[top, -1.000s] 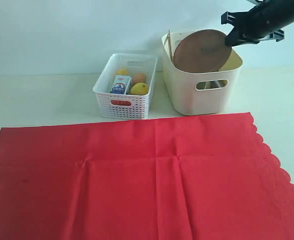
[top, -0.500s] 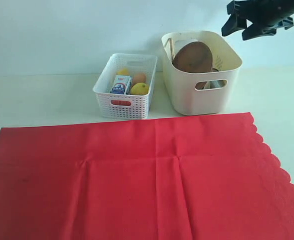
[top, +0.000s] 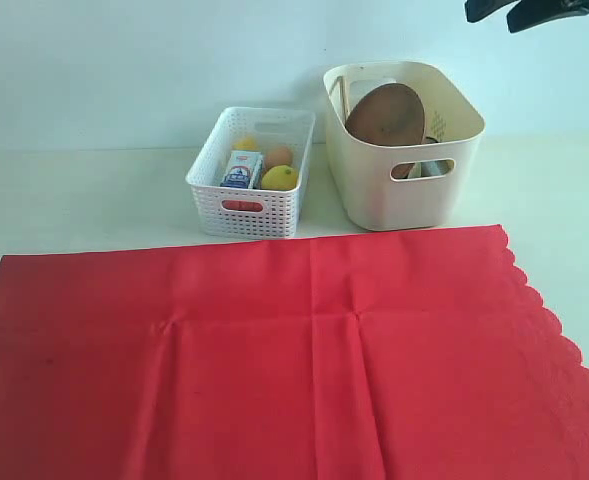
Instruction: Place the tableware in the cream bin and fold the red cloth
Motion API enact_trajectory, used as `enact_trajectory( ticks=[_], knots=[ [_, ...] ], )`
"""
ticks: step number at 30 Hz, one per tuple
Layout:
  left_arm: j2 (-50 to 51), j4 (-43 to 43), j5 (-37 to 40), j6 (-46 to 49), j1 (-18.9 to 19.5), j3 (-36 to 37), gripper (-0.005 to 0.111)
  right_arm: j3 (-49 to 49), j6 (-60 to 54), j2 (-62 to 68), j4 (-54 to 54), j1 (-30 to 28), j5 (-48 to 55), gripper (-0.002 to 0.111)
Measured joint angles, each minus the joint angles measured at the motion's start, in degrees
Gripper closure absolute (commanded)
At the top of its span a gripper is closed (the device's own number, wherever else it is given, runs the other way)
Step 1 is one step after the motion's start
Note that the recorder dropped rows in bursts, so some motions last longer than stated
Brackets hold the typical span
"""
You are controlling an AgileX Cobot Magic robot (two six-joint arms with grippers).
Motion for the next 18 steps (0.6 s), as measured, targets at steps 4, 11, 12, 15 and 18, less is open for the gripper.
enact_trajectory(
  ticks=[4, 11, 12, 15, 18],
  knots=[
    [0.00, 0.00, 0.00, 0.00, 0.00, 0.00, 0.107, 3.29, 0.51, -4.86, -0.04, 0.00, 0.33, 0.053],
    [0.00, 0.00, 0.00, 0.00, 0.00, 0.00, 0.107, 14.75, 0.62, -15.18, -0.25, 0.00, -2.58, 0.053],
    [0.00, 0.00, 0.00, 0.00, 0.00, 0.00, 0.107, 16.73, 0.62, -16.93, -0.25, 0.00, -3.30, 0.053],
    [0.00, 0.00, 0.00, 0.00, 0.00, 0.00, 0.107, 20.42, 0.62, -19.86, -0.25, 0.00, -4.33, 0.053],
    [0.00, 0.00, 0.00, 0.00, 0.00, 0.00, 0.107, 25.81, 0.37, -24.79, -0.25, 0.00, -6.54, 0.053]
  ],
)
